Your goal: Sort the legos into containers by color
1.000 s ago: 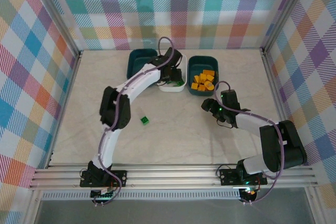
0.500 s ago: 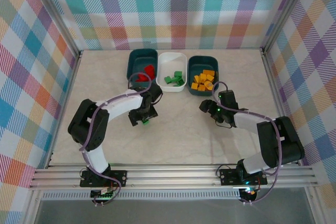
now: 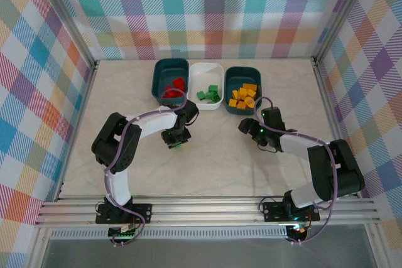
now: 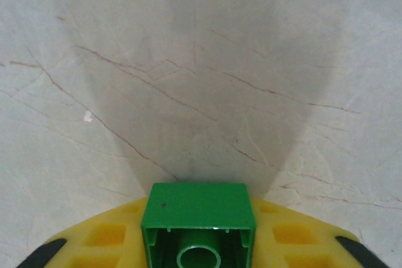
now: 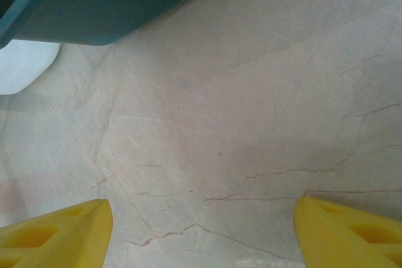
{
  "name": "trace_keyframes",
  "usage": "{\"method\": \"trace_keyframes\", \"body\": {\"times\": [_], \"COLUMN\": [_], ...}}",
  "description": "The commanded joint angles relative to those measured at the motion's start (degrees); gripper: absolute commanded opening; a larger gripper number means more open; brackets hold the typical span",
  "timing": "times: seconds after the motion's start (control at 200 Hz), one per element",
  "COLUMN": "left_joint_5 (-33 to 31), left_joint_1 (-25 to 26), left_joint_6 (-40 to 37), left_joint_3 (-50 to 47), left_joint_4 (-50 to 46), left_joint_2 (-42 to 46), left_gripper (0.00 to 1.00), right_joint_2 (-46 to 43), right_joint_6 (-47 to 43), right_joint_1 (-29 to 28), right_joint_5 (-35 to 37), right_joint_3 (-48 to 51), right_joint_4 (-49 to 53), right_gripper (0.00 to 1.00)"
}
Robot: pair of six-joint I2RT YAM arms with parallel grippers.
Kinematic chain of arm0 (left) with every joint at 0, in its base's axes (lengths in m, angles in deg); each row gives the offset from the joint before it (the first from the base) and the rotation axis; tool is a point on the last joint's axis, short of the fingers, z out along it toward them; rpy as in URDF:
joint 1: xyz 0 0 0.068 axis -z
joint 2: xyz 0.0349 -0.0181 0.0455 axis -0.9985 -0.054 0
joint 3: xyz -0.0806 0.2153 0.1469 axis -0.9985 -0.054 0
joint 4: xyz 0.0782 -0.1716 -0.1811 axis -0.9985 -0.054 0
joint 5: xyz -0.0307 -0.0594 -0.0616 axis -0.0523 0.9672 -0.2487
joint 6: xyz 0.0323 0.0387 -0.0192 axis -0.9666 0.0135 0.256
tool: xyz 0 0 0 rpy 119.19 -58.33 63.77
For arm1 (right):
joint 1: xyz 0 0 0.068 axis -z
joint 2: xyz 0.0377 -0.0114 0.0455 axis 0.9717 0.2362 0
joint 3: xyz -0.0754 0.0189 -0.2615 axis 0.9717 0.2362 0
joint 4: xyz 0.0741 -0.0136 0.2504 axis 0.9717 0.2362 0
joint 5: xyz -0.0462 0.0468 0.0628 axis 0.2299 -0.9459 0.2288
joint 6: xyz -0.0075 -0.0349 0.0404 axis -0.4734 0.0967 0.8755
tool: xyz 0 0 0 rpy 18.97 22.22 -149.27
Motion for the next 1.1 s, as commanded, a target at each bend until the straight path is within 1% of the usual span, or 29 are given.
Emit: {"method": "trace_keyframes", "body": {"times": [0.0,0.145,0.31,0.395,0.485,0.56,0.62,0.715,0.815,1.015,1.095], "left_joint_5": [-3.67,-4.65,-3.99,-1.15,1.54,3.68,5.50,8.61,10.08,9.87,9.44], "left_joint_1": [-0.18,-0.24,-0.57,-1.03,-1.64,-2.23,-2.86,-3.49,-3.74,-3.69,-3.87], "left_joint_6": [-2.44,-7.65,-13.69,-16.94,-19.68,-20.66,-21.18,-21.67,-21.94,-23.38,-23.26], "left_joint_3": [4.84,16.76,33.04,41.15,51.57,59.39,63.84,67.22,68.55,68.72,68.88], "left_joint_4": [0.54,-0.93,-2.42,-1.96,-3.69,-5.11,-5.41,-4.21,-3.93,-3.47,-3.62], "left_joint_2": [-0.58,-3.11,-10.00,-14.54,-21.22,-26.57,-29.92,-33.37,-35.01,-35.08,-35.06], "left_gripper": [0.27,0.24,0.22,0.23,0.23,0.23,0.23,0.24,0.24,0.29,0.33], "right_joint_2": [-0.67,-1.04,-0.90,-1.17,-1.30,-1.30,-1.22,-1.21,-1.15,-1.02,-1.13], "right_joint_6": [0.07,-0.11,-0.24,-0.29,-0.14,-0.02,0.00,0.06,0.07,0.15,0.23], "right_joint_1": [-0.40,-0.40,-0.40,-0.40,-0.40,-0.40,-0.38,-0.40,-0.36,-0.40,-0.35], "right_joint_5": [-0.15,0.62,1.02,1.04,0.91,0.73,0.73,0.73,0.66,0.39,0.40], "right_joint_3": [-1.22,-1.15,-1.18,-1.09,-1.15,-1.00,-1.06,-1.06,-1.04,-1.14,-1.00], "right_joint_4": [-0.32,-0.15,0.02,0.06,0.07,-0.17,-0.15,-0.15,-0.22,-0.28,-0.25], "right_gripper": [0.76,0.76,0.75,0.76,0.75,0.75,0.75,0.75,0.75,0.75,0.76]}}
